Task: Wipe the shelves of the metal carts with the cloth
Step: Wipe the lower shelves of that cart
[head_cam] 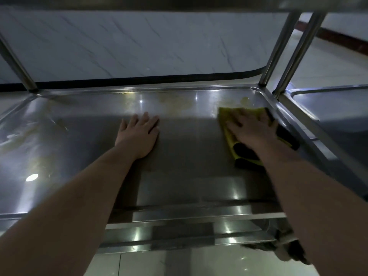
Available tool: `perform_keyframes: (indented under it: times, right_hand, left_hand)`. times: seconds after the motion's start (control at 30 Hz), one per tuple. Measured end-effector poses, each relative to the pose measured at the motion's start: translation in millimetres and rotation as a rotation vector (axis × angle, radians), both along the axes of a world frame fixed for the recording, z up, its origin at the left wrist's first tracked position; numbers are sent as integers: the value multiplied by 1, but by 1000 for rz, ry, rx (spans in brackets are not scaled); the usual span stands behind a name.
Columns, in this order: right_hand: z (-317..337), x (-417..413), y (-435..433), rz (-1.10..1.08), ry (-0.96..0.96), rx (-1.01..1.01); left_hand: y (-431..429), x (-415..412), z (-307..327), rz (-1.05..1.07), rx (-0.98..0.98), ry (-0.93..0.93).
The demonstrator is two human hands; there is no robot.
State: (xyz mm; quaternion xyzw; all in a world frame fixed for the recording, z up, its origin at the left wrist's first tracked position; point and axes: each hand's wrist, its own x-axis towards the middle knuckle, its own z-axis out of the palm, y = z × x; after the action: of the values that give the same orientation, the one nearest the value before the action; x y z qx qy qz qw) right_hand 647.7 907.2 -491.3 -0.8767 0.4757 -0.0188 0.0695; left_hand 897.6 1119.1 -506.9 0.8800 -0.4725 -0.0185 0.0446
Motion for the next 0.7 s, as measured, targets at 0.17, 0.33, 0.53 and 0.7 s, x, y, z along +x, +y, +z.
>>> perform_keyframes:
  times: [0.17, 0.33, 0.53, 0.7]
  right_hand:
    - [1, -3, -26, -247, 48, 60]
    - [-2, 121, 70, 97, 42, 25]
    - [0, 139, 92, 318, 4, 34]
    - [10, 18, -22, -47, -15, 32]
  left_hand:
    - [-1, -4, -1, 6, 3, -32]
    - [2, -6, 2, 9, 27, -28]
    - [4, 2, -2, 3, 3, -24]
    - [-3, 6, -9, 5, -26, -21]
